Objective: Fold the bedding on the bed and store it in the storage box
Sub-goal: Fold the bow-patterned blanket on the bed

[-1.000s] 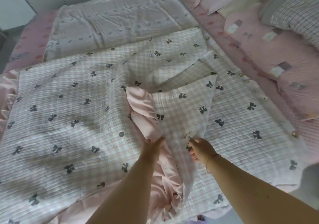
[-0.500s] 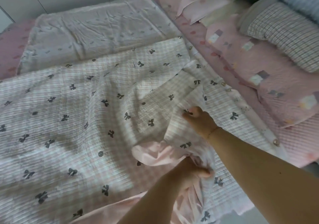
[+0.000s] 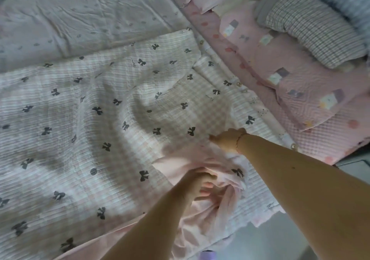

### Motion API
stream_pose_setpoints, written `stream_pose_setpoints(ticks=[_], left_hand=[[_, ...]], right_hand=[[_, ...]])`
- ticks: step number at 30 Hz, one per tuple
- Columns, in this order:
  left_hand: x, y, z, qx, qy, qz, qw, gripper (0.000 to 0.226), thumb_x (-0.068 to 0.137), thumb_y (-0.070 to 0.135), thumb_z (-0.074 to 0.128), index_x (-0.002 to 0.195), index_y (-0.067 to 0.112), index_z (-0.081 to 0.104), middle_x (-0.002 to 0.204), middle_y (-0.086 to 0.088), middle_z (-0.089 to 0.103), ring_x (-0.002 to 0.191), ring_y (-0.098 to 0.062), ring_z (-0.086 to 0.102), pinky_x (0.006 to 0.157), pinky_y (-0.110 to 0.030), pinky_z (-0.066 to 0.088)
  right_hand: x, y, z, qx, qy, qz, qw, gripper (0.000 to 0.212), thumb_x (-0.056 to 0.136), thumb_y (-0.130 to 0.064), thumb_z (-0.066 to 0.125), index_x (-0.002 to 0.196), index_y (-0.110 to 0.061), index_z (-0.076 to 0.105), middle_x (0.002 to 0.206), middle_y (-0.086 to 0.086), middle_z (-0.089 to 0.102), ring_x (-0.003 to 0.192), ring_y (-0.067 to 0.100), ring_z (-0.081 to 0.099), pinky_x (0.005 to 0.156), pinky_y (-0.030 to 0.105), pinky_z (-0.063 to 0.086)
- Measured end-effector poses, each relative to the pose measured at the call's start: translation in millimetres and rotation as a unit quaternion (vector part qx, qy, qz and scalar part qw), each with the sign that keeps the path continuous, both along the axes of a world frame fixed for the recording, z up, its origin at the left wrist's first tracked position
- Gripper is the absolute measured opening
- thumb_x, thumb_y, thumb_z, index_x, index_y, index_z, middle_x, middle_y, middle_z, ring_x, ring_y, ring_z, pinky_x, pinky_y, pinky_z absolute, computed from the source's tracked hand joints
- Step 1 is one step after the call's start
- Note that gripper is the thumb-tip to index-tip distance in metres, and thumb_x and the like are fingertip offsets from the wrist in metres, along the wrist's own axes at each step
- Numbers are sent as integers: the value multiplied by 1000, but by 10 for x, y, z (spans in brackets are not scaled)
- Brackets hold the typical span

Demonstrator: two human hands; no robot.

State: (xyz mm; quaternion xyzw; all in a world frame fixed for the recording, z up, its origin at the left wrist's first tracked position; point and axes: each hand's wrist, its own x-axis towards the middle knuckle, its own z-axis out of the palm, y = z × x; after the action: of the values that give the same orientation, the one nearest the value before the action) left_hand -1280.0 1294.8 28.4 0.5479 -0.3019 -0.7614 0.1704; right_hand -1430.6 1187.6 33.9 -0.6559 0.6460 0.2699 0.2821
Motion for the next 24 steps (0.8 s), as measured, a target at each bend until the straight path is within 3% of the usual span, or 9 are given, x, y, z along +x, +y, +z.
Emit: stream_pose_setpoints(ticks=[3, 6, 8, 10, 13, 17, 19, 21, 24], left_hand=[[115, -203, -150, -101, -134, 128, 977, 9, 91, 11, 56, 94, 16, 63, 96, -10, 64, 81, -19, 60, 74, -34, 52], [50, -338, -185, -157, -188, 77, 967, 47, 77, 38, 62, 122, 26, 57, 117, -10, 57, 102, -26, 59, 91, -46, 53], [-104, -352, -216, -148, -182, -20, 972, 55, 79, 48, 58, 132, 33, 52, 135, -10, 49, 121, -29, 50, 102, -49, 46], [-295, -331, -193, -147, -150, -89, 974, 47, 96, 41, 50, 141, 30, 46, 150, -4, 38, 132, -25, 41, 110, -45, 36], [-489, -310, -223, -135, -129, -139, 973, 45, 103, 35, 38, 147, 25, 37, 154, -2, 35, 136, -19, 37, 107, -35, 34], [-679, -342, -192, -128, -120, -178, 968, 53, 103, 44, 33, 152, 37, 16, 159, -3, 23, 141, -29, 31, 101, -45, 44], [-806, -361, -116, -130, -122, -220, 959, 53, 104, 36, 34, 153, 37, 13, 159, -2, 23, 134, -28, 40, 87, -42, 52], [-966, -344, -69, -121, -111, -256, 953, 52, 103, 44, 32, 152, 38, 16, 156, -2, 29, 119, -23, 51, 87, -42, 52], [-1210, -247, -91, -81, -71, -266, 958, 52, 100, 56, 30, 149, 44, 21, 156, -4, 29, 108, -17, 55, 91, -42, 53]], right_hand=[[-195, 93, -45, 39, -24, -90, 995, 77, 89, -68, -6, 147, -32, 29, 147, 5, 42, 141, 30, 28, 114, 55, -2], [-381, 52, -177, 14, -9, -184, 983, 82, 88, -68, -1, 142, -23, 40, 143, 9, 46, 138, 31, 33, 112, 53, 8], [-533, 27, -266, -27, 27, -202, 979, 90, 80, -72, 1, 123, -16, 56, 128, 16, 54, 125, 33, 44, 105, 50, 29], [-720, 30, -352, -63, 64, -208, 974, 79, 83, -69, 11, 101, -12, 62, 119, 14, 56, 120, 29, 44, 97, 44, 35], [-956, 51, -372, -77, 21, -250, 965, 69, 91, -64, 21, 113, -12, 61, 123, 12, 57, 122, 31, 43, 96, 43, 33], [-1120, 136, -194, -88, -205, -323, 920, 53, 98, -53, 23, 136, -25, 46, 138, 7, 45, 121, 30, 45, 94, 43, 44], [-1127, 215, -39, -35, -274, -331, 902, 56, 96, -59, 15, 141, -35, 39, 126, -4, 50, 109, 22, 51, 85, 36, 46], [-1140, 266, 49, 14, -253, -318, 914, 64, 92, -67, 9, 137, -41, 45, 118, -12, 49, 100, 18, 50, 84, 33, 44], [-1298, 315, 18, 73, -179, -338, 921, 76, 87, -75, 10, 126, -32, 59, 137, -5, 49, 116, 21, 48, 89, 35, 46]])
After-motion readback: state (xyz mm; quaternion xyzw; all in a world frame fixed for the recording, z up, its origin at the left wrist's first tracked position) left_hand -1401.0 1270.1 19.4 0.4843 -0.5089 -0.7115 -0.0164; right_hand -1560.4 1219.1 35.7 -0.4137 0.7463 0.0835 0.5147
